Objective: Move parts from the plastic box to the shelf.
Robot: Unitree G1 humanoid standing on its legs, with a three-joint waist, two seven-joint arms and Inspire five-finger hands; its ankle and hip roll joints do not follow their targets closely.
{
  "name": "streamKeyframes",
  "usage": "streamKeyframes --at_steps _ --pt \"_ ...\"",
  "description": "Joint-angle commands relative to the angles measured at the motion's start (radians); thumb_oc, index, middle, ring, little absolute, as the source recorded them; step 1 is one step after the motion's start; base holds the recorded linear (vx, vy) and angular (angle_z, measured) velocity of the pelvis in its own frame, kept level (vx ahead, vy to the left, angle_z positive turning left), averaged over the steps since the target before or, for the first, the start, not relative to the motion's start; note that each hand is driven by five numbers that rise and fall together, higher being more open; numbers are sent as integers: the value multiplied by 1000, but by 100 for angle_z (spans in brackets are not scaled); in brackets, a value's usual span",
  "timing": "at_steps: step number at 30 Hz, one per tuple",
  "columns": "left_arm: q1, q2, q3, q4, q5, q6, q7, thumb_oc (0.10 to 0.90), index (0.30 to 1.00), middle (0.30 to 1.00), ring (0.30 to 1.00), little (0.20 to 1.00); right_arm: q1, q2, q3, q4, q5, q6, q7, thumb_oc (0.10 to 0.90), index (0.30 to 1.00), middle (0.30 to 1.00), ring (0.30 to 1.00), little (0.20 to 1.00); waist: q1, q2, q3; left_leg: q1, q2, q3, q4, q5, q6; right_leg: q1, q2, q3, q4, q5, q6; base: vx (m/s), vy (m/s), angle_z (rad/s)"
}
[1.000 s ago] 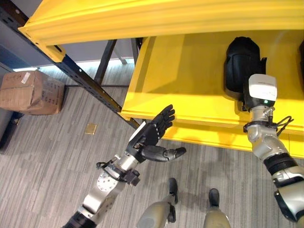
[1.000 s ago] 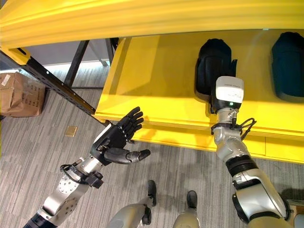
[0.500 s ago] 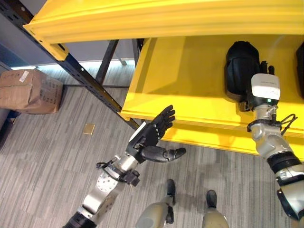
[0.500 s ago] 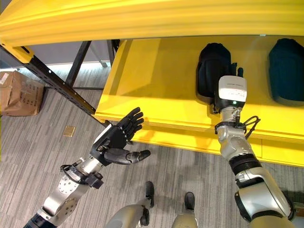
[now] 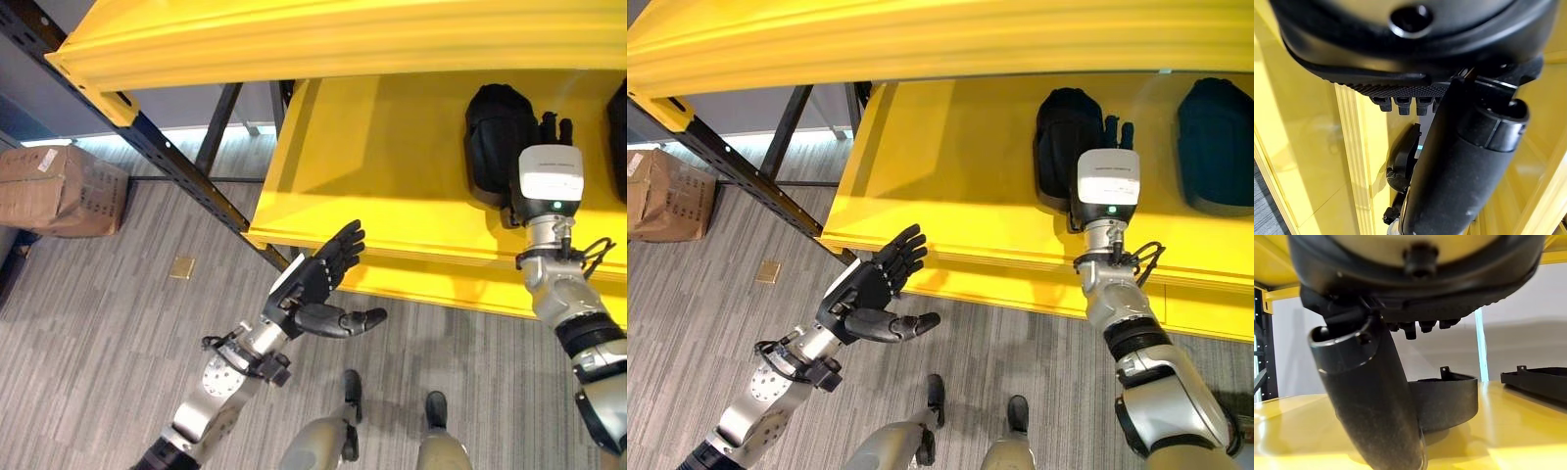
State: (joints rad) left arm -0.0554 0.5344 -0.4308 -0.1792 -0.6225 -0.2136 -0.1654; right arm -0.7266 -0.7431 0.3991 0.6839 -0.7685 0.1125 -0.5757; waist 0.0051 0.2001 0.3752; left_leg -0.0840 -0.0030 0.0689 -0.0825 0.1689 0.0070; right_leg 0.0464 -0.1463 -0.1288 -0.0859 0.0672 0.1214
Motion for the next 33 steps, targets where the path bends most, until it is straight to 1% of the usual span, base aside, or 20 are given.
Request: streamKeyframes --at_steps 1,4,9,14,20,23,24,33 --pt "-26 -29 -3 -128 -31 -107 -28 900 1000 1000 1000 1000 -150 -87 54 -70 -50 -21 -99 900 1000 1000 1000 1000 34 -24 -91 61 6 22 0 -94 -29 -117 -15 0 141 -27 -43 0 0 0" --pt "-25 -29 0 -133 -33 -102 -27 900 1000 1000 1000 1000 -143 -87 49 -77 -52 -30 -98 900 1000 1000 1000 1000 33 -23 -91 63 6 22 -1 -94 -29 -115 -16 -1 141 -27 -42 0 0 0" --pt "-27 -31 3 -134 -34 -95 -27 900 1000 1000 1000 1000 -140 -77 49 -82 -49 -29 -93 900 1000 1000 1000 1000 33 -18 -90 62 4 21 0 -94 -28 -117 -18 -1 142 -28 -43 0 0 0" --pt "-28 -33 -1 -129 -29 -105 -22 900 1000 1000 1000 1000 -147 -72 53 -81 -35 -35 -99 900 1000 1000 1000 1000 34 -13 -84 59 2 19 0 -92 -27 -121 -18 -1 144 -27 -44 0 0 0" --pt "-32 -37 2 -129 -33 -101 -16 900 1000 1000 1000 1000 -151 -67 54 -66 -36 -8 -101 900 1000 1000 1000 1000 34 -8 -81 58 -1 18 0 -92 -26 -124 -19 -2 148 -29 -46 0 0 0" --pt "-32 -37 2 -129 -33 -102 -16 900 1000 1000 1000 1000 -151 -68 51 -48 -36 -10 -116 900 1000 1000 1000 1000 36 -8 -81 56 -1 18 -1 -92 -26 -126 -18 -3 148 -30 -46 0 0 0" --pt "-34 -35 -1 -130 -35 -103 -14 900 1000 1000 1000 1000 -159 -68 50 -38 -37 7 -126 900 1000 1000 1000 1000 38 -8 -79 52 -2 16 1 -92 -25 -129 -18 -4 151 -31 -47 0 0 0" --pt "-34 -30 -5 -134 -26 -105 -9 900 1000 1000 1000 1000 -173 -74 45 -37 -20 -2 -159 900 1000 1000 1000 1000 41 -4 -67 43 -3 15 0 -88 -24 -139 -18 -6 154 -30 -45 0 0 0"
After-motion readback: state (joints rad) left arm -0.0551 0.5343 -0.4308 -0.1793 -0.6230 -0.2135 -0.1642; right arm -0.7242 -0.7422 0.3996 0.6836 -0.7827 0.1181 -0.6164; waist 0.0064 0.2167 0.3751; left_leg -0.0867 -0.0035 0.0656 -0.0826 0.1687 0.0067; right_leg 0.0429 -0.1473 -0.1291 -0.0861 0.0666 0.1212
